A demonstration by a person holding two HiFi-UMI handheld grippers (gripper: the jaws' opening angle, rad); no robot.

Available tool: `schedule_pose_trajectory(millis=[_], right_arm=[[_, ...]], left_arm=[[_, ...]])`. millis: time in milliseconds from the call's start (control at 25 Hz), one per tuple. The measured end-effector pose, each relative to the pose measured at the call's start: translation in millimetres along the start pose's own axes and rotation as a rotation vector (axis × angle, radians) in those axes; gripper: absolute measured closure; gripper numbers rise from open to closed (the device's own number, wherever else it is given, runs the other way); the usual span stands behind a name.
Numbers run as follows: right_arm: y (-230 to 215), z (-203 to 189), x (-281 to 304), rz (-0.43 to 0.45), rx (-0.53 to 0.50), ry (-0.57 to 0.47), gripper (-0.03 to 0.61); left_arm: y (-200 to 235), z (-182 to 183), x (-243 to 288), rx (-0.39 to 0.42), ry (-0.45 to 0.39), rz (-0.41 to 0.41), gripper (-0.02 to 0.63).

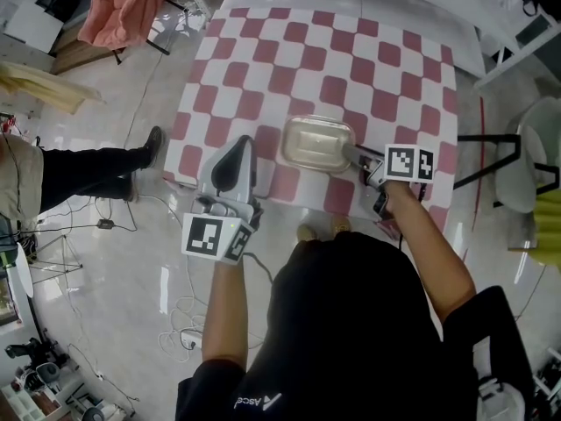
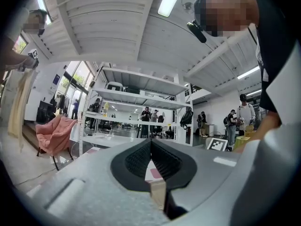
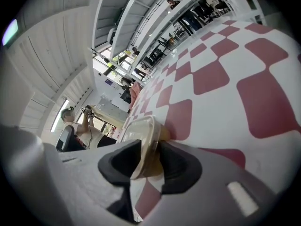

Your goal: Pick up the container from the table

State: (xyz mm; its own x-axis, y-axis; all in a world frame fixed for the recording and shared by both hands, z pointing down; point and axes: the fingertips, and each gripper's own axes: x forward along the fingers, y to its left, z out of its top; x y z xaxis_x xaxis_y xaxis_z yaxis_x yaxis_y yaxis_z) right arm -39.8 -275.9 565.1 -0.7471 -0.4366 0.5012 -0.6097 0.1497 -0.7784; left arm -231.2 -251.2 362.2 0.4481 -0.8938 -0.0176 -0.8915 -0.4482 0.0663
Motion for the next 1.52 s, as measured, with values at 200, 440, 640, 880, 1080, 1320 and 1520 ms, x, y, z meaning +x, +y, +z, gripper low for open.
schedule_pose_trajectory(millis=[200,440,640,880,1080,1320,1520], right_arm=[[-1,1,-5,0.008,0.046,-0.025,0.463],[0,5,-14,0.039,0.131,-0.076,0.476],[11,11,-21,0.071,0.165,-0.124,0.482],[24,25,-31,0.082,0.157,-0.195,0.486],[27,34,-42,0.078,0.179,-0.232,0.489],[31,40,-52,0.098,0.203,-0.262,0.491],[32,44,-57,0.101,0.213,-0.276,0.492]], left_arm=[[-4,0,4,0.0,0.001,-0.012,0.603],[-9,0,4,0.004,0.003,-0.016,0.603],[-9,1,3,0.006,-0.001,-0.015,0.603],[-7,-1,3,0.001,-0.003,-0.011,0.603],[-9,-1,8,0.0,-0.002,-0.022,0.603],[-12,-1,12,-0.002,-0.004,-0.034,0.603],[-13,-2,15,-0.003,-0.001,-0.036,0.603]])
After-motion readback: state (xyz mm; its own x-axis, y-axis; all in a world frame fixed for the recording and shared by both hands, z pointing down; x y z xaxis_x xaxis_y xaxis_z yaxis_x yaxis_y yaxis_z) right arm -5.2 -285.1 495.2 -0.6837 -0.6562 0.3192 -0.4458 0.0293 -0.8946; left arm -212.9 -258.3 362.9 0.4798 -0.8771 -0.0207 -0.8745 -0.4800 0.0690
